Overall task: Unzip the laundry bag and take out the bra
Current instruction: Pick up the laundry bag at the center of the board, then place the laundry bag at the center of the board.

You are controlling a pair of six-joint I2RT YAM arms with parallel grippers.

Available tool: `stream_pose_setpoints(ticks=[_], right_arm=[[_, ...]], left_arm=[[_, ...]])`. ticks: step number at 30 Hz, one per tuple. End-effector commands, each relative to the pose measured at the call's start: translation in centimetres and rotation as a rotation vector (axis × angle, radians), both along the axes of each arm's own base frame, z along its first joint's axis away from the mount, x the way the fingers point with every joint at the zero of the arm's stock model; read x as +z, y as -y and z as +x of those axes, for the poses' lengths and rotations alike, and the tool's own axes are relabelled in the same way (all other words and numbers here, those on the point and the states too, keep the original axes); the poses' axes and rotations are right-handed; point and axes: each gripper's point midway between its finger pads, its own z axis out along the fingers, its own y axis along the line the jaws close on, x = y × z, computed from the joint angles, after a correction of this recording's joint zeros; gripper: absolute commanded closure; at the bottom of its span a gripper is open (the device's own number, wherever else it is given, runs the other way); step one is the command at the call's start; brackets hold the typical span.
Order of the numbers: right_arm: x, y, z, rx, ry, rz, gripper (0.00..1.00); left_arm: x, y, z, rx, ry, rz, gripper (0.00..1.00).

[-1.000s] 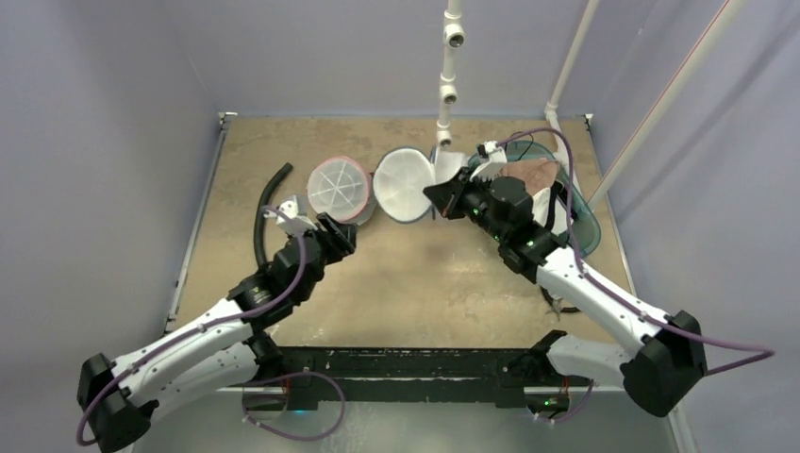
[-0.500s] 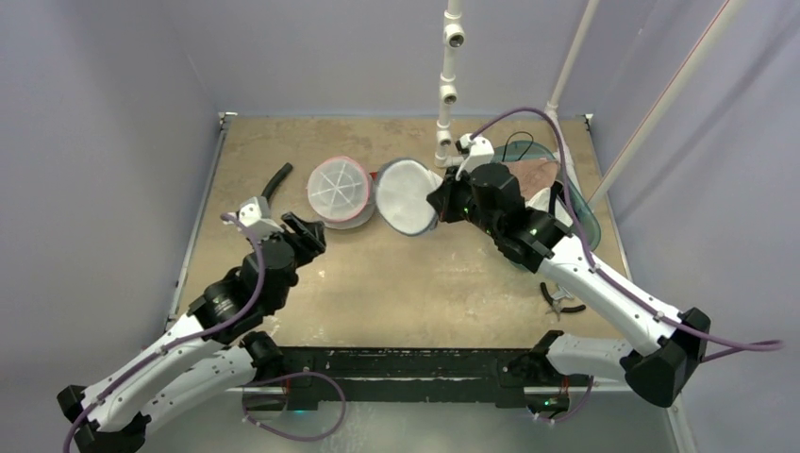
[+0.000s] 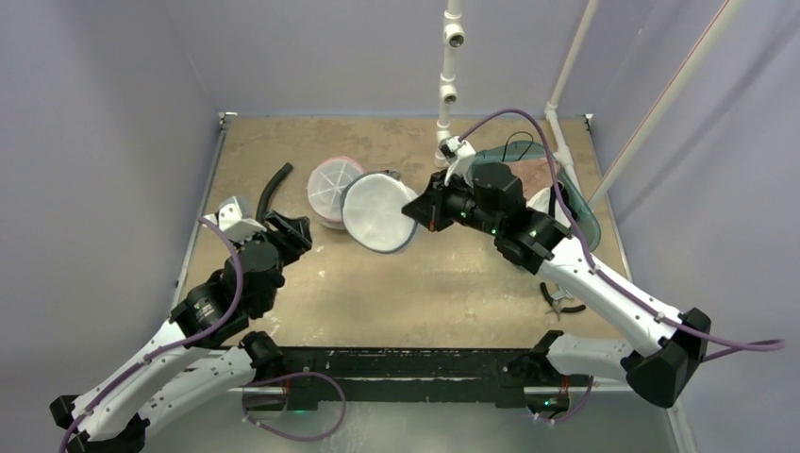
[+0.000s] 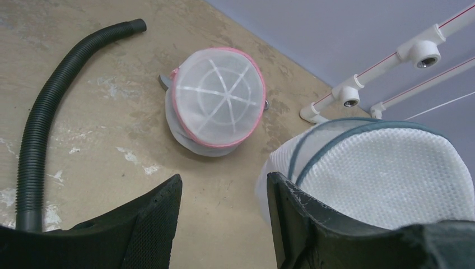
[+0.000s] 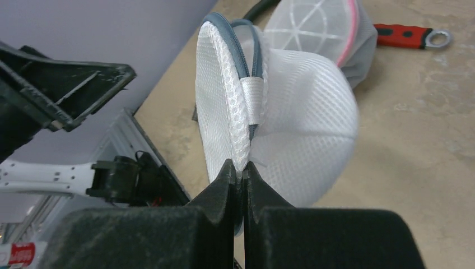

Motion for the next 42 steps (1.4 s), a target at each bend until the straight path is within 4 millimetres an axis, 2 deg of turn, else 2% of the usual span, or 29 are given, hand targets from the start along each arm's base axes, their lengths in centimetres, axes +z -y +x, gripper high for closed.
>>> stream_pose_setpoints(ticks=[1,3,4,7,8,10,14,21,26,34,42], right_arm=[[-0.4,0.0,-2.3,0.055,-0.041,0.075,1.0],[-4.6,0.9,-2.6,0.025,-0.097,0.039,1.0],[-8.4,1.5,-3.3,0.018,-0.15,0.012,1.0],[-15.8,2.4,-4.5,-0.009,-0.255,-0.024,1.0],[-17.5,2.7,-4.8,-0.013,-0.28,-0.037,1.0],[-19.5,3.1,-5.5,-0.016,-0.307,-0.041,1.0],[-19.8,3.4,-5.8,-0.029,-0.308,-0.009,1.0],[-16.8,3.9,-5.0,-0.065,-0.276,0.136,1.0],[-16.0,4.9,-3.7,-0.177,-0.233,0.213,1.0],[-18.6,6.3,-1.3,-0.313,-0.262,0.217,1.0],[-21.3,6.7,0.2,-0.416,-0.343,0.242,1.0]], left_arm=[[0.0,-0.2,-0.1,-0.004,-0.004,0.019,0.44],[-0.7,0.0,-0.2,-0.014,-0.017,0.024,0.44],[-1.1,0.2,-0.2,-0.02,-0.022,0.023,0.44],[-2.4,0.9,-0.1,-0.043,-0.041,0.016,0.45],[-2.9,1.2,-0.1,-0.055,-0.049,0.014,0.45],[-3.7,1.9,-0.1,-0.082,-0.062,0.01,0.45],[-4.8,3.4,0.0,-0.148,-0.082,0.02,0.46],[-7.3,6.7,0.1,-0.289,-0.131,0.04,0.47],[-8.8,7.9,-0.1,-0.34,-0.139,0.01,0.48],[-10.6,9.1,-0.2,-0.379,-0.178,0.004,0.49],[-11.9,10.6,-0.3,-0.444,-0.181,-0.013,0.5]])
